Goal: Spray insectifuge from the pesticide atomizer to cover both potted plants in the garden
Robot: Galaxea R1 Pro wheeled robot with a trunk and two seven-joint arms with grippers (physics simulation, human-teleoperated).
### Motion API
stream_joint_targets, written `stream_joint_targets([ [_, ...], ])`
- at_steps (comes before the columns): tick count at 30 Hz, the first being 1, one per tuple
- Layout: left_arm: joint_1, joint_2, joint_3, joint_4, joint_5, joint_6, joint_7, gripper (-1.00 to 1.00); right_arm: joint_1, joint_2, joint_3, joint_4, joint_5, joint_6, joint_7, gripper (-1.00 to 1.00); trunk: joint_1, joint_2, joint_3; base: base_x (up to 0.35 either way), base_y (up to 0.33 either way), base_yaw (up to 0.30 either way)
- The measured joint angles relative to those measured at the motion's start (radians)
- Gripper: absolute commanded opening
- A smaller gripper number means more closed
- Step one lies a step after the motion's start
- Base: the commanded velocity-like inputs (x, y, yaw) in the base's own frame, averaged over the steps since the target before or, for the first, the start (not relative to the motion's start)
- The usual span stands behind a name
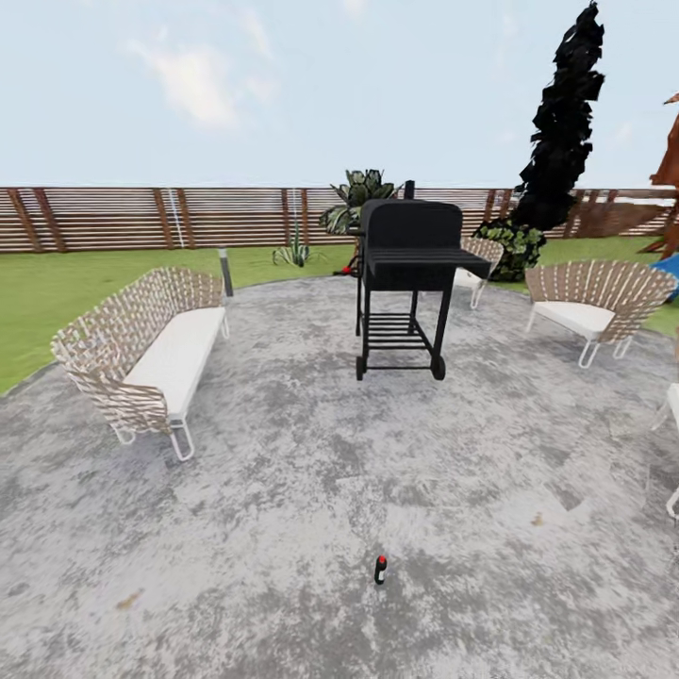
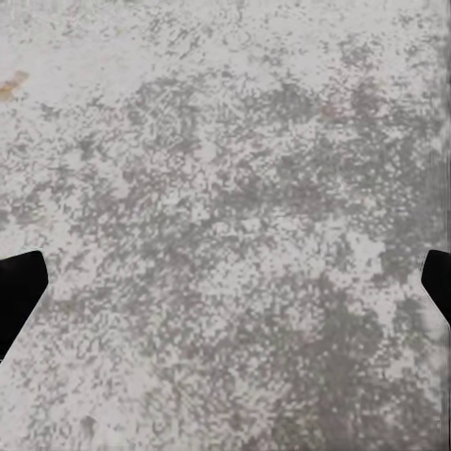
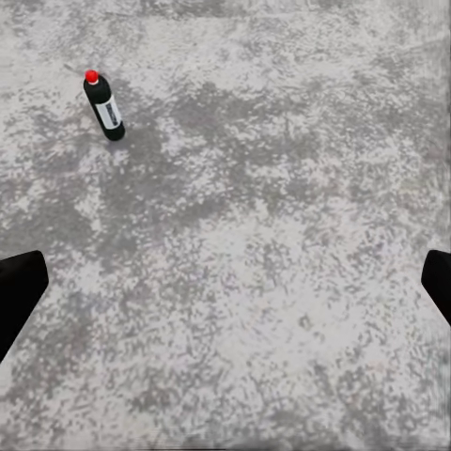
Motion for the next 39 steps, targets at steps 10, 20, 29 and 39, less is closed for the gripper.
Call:
stream_joint_targets([
  [10, 0.0, 0.001, 0.001, 0.0, 0.0, -0.001, 0.0, 1.0, 0.0, 0.0, 0.0, 0.003, 0.0, 0.0, 0.0, 1.0, 0.0, 0.0, -0.001, 0.133, 0.223, -0.289],
  [20, 0.0, 0.001, 0.003, 0.0, 0.003, 0.0, 0.0, 1.0, 0.0, 0.0, 0.0, 0.004, 0.0, 0.0, 0.0, 1.0, 0.0, 0.0, -0.001, 0.02, 0.304, -0.298],
  [29, 0.0, 0.0, 0.003, 0.0, 0.001, 0.0, -0.001, 1.0, 0.0, 0.0, -0.001, 0.004, 0.0, 0.0, 0.0, 1.0, 0.0, 0.0, -0.001, 0.03, 0.307, -0.3],
  [39, 0.0, 0.0, 0.001, 0.0, 0.0, 0.0, -0.001, 1.0, 0.0, 0.0, -0.001, 0.001, 0.0, 0.001, 0.0, 1.0, 0.0, 0.0, -0.001, 0.001, 0.231, -0.3],
])
